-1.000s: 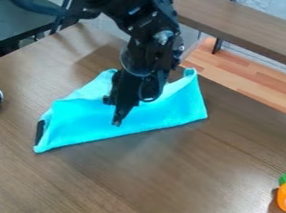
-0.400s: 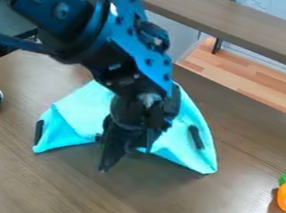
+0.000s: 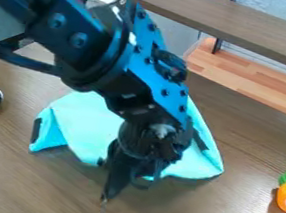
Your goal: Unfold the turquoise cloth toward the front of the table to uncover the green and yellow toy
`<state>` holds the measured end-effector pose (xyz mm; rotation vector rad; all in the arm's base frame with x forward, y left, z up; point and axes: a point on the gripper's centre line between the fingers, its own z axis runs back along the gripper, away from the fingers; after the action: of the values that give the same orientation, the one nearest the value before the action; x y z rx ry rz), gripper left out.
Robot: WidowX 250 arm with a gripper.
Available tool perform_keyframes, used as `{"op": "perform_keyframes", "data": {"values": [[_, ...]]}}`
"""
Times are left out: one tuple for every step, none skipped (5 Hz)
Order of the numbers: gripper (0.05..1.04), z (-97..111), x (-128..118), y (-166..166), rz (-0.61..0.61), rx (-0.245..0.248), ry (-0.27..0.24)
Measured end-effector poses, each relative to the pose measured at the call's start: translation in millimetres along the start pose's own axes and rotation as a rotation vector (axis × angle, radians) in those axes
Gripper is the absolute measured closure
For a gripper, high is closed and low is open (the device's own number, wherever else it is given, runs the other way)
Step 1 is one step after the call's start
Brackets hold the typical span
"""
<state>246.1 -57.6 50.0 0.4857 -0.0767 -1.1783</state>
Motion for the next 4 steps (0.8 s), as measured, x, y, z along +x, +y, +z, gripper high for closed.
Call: {"op": "perform_keyframes", "data": {"values": [[1.034, 9.2, 14.3, -2.1, 0.031, -0.120, -0.005], [1.034, 18.9, 23.8, 5.8, 0.066, -0.206, -0.015], [1.034, 22.8, 31.9, 12.1, 0.086, -0.289, -0.024], [1.014, 21.4, 36.7, 14.9, 0.068, -0.394, -0.033]]}}
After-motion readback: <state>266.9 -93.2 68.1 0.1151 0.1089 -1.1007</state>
